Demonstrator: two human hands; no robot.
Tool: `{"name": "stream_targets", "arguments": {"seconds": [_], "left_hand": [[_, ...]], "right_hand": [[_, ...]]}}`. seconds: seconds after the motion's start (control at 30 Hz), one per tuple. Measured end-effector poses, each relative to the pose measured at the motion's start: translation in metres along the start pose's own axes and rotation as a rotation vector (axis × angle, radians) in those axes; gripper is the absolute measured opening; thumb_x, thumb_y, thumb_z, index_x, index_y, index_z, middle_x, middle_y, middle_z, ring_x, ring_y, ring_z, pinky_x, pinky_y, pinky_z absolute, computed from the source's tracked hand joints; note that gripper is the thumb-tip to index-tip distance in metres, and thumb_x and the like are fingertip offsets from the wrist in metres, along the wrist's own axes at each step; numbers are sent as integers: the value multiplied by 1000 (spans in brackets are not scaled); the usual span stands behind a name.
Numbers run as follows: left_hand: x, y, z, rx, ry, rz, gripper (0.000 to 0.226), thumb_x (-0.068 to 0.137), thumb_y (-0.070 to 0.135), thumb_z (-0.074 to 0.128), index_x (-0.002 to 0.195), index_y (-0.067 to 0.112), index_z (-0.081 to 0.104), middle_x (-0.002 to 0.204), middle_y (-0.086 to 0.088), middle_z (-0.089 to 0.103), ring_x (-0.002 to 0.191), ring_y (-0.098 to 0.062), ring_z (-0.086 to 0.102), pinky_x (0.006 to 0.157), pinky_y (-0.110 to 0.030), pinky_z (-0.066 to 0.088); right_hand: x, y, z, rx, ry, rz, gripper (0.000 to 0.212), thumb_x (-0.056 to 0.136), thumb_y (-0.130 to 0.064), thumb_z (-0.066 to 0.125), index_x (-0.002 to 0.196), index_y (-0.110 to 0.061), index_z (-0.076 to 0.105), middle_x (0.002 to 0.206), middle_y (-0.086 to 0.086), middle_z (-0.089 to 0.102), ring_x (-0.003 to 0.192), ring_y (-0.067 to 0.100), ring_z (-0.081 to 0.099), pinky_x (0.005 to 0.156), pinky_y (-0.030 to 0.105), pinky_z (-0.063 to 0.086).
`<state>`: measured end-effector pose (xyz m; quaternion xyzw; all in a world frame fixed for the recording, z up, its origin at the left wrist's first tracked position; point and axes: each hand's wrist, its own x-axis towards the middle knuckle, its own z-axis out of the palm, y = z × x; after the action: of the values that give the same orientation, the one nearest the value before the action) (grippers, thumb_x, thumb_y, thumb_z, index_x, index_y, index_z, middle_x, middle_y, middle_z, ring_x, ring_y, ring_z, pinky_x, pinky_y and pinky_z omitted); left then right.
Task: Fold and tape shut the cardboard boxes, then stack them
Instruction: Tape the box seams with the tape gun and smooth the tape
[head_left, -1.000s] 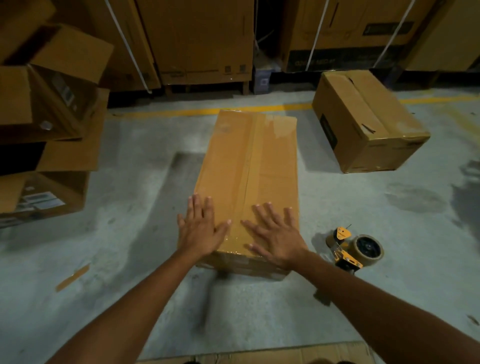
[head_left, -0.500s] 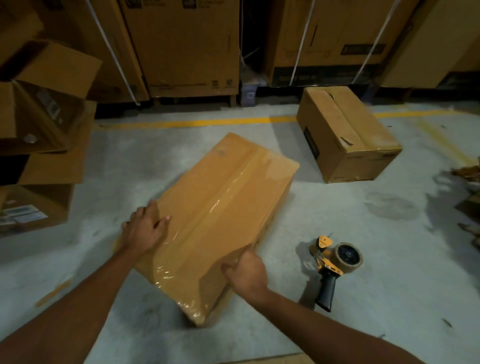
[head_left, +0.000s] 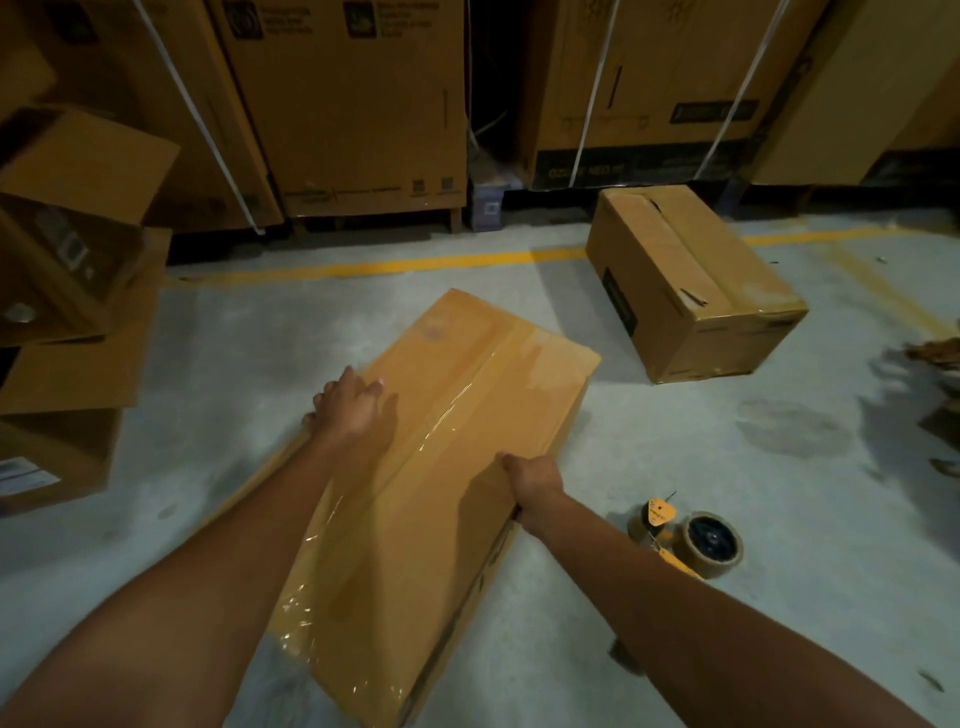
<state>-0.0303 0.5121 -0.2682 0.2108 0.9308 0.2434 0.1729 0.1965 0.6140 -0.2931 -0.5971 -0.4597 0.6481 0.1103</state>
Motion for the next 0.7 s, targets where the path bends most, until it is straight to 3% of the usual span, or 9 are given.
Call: {"name": "stream_targets", "arguments": {"seconds": [0.1,0.2,0.3,0.33,0.43,0.53,0.6,0.67,0.7], "left_hand": [[9,13,0,32,25,-33,62,100,57,40,149,18,38,148,-20,38,135,-39,35,110,-51,26],[15,17,-6,143,39,15,63,97,64,40,142,21,48,145,-19,40,134,-40,34,110,-51,24],[16,26,-13,226,8,88,59,91,71,44,118,22,60,136,-20,43,130,-40,36,110,-52,24],[14,28,-14,258,-2,106,61,89,73,46,118,21,59,135,-20,43,129,-40,36,111,-53,24],[4,29,-6,349,-32,146,77,83,79,48,133,19,47,141,-20,38,133,-40,32,113,-58,20],[-6,34,4,440,-24,144,91,81,84,42,142,16,36,146,-18,34,137,-39,29,111,-67,18],[-10,38,8,463,-19,141,94,81,84,40,144,14,34,149,-15,34,138,-38,30,109,-70,18],[-14,39,10,471,-26,162,94,81,84,39,143,13,34,149,-12,36,137,-36,33,108,-70,20],[-17,38,10,474,-33,171,95,81,84,38,143,13,34,149,-12,37,136,-35,34,107,-69,22]], "right_hand": [[18,17,15,9,-10,55,41,79,-25,70,109,0,61,105,17,70,89,33,70,78,56,61],[-28,18,21,58,-151,217,32,88,-15,62,118,-5,59,121,16,66,98,31,69,82,47,61],[-74,24,23,170,-216,349,29,95,-10,60,123,-3,58,109,16,66,83,29,66,54,37,58],[-84,29,26,167,-228,379,27,96,-10,59,122,-3,57,106,16,65,80,28,64,52,36,56],[-108,35,25,103,-296,430,29,100,-16,53,127,-8,52,110,13,62,89,27,62,64,38,56],[-103,41,2,29,-289,427,20,100,-26,55,114,-13,59,104,11,58,89,28,59,85,45,58],[-84,42,-19,20,-150,368,35,96,-34,64,124,-14,56,106,8,53,91,31,56,84,46,56],[-62,36,-39,84,54,241,80,80,-47,79,140,-9,41,119,10,52,103,34,55,88,49,53],[-52,31,-48,92,173,190,109,67,-57,85,146,-7,30,134,16,49,112,38,54,95,52,52]]}}
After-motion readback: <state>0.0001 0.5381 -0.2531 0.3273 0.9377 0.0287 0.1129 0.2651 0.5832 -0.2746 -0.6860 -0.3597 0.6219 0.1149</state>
